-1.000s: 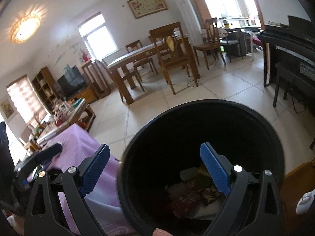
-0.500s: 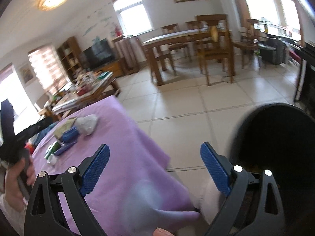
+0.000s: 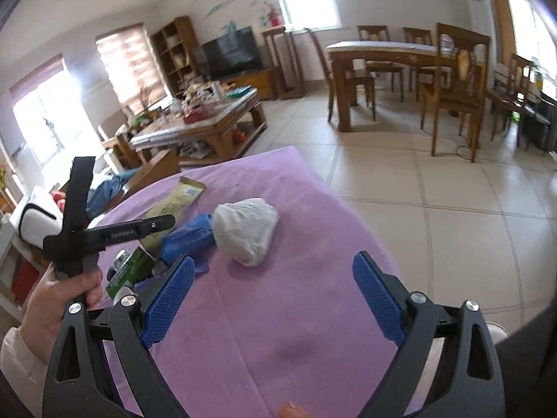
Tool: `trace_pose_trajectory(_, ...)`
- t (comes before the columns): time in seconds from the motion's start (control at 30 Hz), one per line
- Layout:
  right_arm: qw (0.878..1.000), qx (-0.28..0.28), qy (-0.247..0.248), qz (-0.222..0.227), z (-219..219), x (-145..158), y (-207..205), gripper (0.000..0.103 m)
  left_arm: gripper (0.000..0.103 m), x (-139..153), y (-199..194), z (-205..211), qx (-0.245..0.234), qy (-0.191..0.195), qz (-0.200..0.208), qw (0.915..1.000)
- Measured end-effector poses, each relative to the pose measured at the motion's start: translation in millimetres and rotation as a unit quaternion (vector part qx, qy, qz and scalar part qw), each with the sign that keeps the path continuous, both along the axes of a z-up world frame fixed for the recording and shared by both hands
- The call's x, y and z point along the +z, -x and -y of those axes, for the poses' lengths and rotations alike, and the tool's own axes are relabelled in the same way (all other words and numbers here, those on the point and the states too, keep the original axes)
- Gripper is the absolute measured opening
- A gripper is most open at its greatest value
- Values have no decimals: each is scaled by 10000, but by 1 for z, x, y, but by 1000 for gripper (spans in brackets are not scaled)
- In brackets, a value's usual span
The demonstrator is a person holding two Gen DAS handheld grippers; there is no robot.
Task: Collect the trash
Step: 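Grasp the white tissue with the right tool while the left tool grasps the beige sachet, then carry the tissue and beige sachet with both tools over the bin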
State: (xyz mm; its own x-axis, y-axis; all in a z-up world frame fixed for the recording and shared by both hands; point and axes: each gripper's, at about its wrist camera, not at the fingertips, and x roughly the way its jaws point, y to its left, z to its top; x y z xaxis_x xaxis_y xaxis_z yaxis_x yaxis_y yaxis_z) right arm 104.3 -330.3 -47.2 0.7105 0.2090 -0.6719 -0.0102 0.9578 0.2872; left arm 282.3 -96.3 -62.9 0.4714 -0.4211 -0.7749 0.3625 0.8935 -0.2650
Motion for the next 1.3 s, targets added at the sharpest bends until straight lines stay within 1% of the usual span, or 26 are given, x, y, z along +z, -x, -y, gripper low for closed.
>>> trace_pose_trajectory(0.07,9999,121,-5,-120,-10,-4,-16,82,27,-2,-1,-6,-41,175,-28,9998)
trace_pose_trajectory(0.1,9997,171,-20,-178,-14,-6,-24,76,26,-4,2,-6,-66,264,-32,9996)
trace_pose_trajectory(0.13,9994,229,-28,-268,-18,-10,-33,74,26,-4,2,-6,-73,316,-27,9995)
trace_pose_trajectory(0.27,9980,249,-50,-586,-23,-24,-63,73,26,8,14,-24,54,721,239,9971)
trace_pose_trajectory(0.33,9974,227,83,-674,-26,-30,-72,72,26,16,17,-27,114,839,365,9957)
trace_pose_trajectory(0.4,9965,201,201,-791,-27,-36,-80,63,26,23,21,-27,154,903,455,9948)
trace_pose_trajectory(0.43,9960,203,216,-842,-28,-38,-82,61,26,24,24,-28,154,918,476,9945)
trace_pose_trajectory(0.5,9950,261,228,-936,-33,-43,-86,50,26,25,25,-27,142,957,479,9941)
trace_pose_trajectory(0.53,9945,287,270,-971,-35,-46,-87,46,26,24,24,-30,136,972,483,9940)
trace_pose_trajectory(0.57,9943,275,354,-964,-37,-47,-86,41,26,25,24,-29,129,985,498,9938)
trace_pose_trajectory(0.6,9942,274,444,-942,-39,-47,-85,32,26,26,24,-29,126,1002,516,9936)
trace_pose_trajectory(0.63,9942,287,438,-938,-39,-47,-83,29,26,27,26,-30,126,1019,532,9933)
trace_pose_trajectory(0.7,9950,287,293,-916,-36,-45,-79,17,26,27,32,-32,113,1033,563,9930)
trace_pose_trajectory(0.8,9972,185,198,-703,-30,-33,-63,15,26,27,36,-32,68,1007,625,9929)
trace_pose_trajectory(0.9,9994,54,12,-347,-20,-8,-34,15,26,28,39,-32,-48,1127,711,9911)
trace_pose_trajectory(1.0,9999,-66,-152,-34,-7,13,-6,15,26,34,48,-24,-271,1229,944,9875)
trace_pose_trajectory(1.07,9993,-214,-213,221,6,27,23,15,26,43,59,-12,-535,1377,1121,9827)
trace_pose_trajectory(1.17,9974,-463,-233,493,27,41,56,15,26,52,79,11,-859,1456,1304,9769)
trace_pose_trajectory(1.3,9929,-859,-89,816,64,60,104,15,26,64,118,55,-1477,1480,1381,9681)
